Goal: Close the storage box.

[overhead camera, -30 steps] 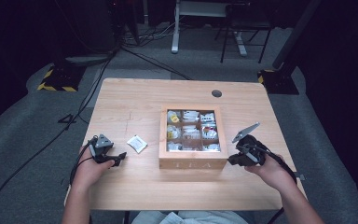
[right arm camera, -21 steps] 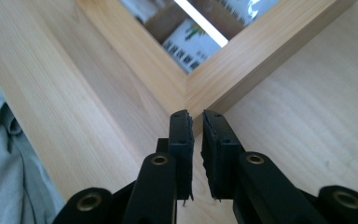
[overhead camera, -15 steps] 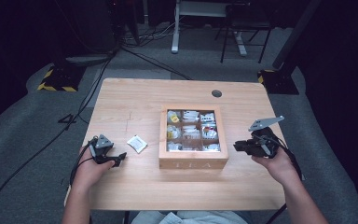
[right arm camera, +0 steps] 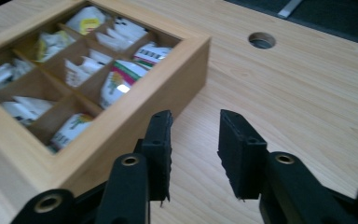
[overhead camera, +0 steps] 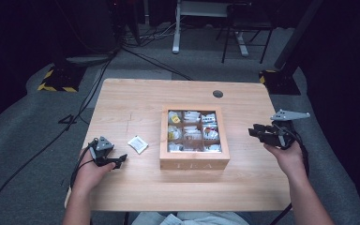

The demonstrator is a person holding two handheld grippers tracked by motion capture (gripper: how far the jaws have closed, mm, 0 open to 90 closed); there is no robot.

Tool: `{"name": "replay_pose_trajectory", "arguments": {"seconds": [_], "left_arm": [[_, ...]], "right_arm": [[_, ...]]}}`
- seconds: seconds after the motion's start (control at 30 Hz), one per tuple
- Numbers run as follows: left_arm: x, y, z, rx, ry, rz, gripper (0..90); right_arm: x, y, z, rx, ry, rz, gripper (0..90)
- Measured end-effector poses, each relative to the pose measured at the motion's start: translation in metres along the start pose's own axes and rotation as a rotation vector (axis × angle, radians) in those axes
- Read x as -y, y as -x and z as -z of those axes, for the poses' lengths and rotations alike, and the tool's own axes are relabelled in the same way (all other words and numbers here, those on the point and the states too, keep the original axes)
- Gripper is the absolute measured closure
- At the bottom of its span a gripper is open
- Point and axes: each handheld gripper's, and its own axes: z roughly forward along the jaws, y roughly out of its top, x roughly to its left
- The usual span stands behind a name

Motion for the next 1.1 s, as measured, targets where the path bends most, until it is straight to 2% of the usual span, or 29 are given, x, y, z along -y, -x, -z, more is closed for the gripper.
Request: {"name": "replay_pose_trajectory", "arguments": {"seconds": [0.1,0.17,0.27,0.37,0.47,0.63,0.8,0.93,1.1], "left_arm": [[0.0,0.0,0.0,0.0,0.0,0.001,28.3],[0.0,0.0,0.0,0.0,0.001,0.001,28.3],[0.0,0.001,-0.001,-0.003,0.003,0.007,28.2],[-0.001,0.001,-0.001,-0.003,0.001,0.008,28.1],[-0.001,0.001,-0.001,-0.003,0.001,0.007,28.2],[-0.001,0.001,-0.001,-0.003,0.001,0.008,28.2],[-0.001,0.001,-0.001,-0.003,0.001,0.008,28.2],[-0.001,0.001,-0.001,-0.002,-0.004,0.006,28.1],[-0.001,0.001,-0.001,-0.003,-0.003,0.005,28.1]], "right_arm": [[0.009,0.011,-0.004,0.051,0.054,0.055,56.3],[0.014,0.017,-0.006,0.071,0.087,0.069,54.2],[0.023,0.029,-0.012,0.093,0.106,0.029,52.9],[0.029,0.037,-0.017,0.116,0.114,0.011,52.5],[0.037,0.045,-0.024,0.129,0.107,-0.022,51.7],[0.049,0.055,-0.035,0.156,0.099,-0.035,50.8],[0.057,0.061,-0.044,0.139,0.091,-0.082,49.6],[0.062,0.062,-0.051,0.139,0.081,-0.082,48.9],[0.071,0.063,-0.064,0.137,0.039,-0.089,48.6]]}}
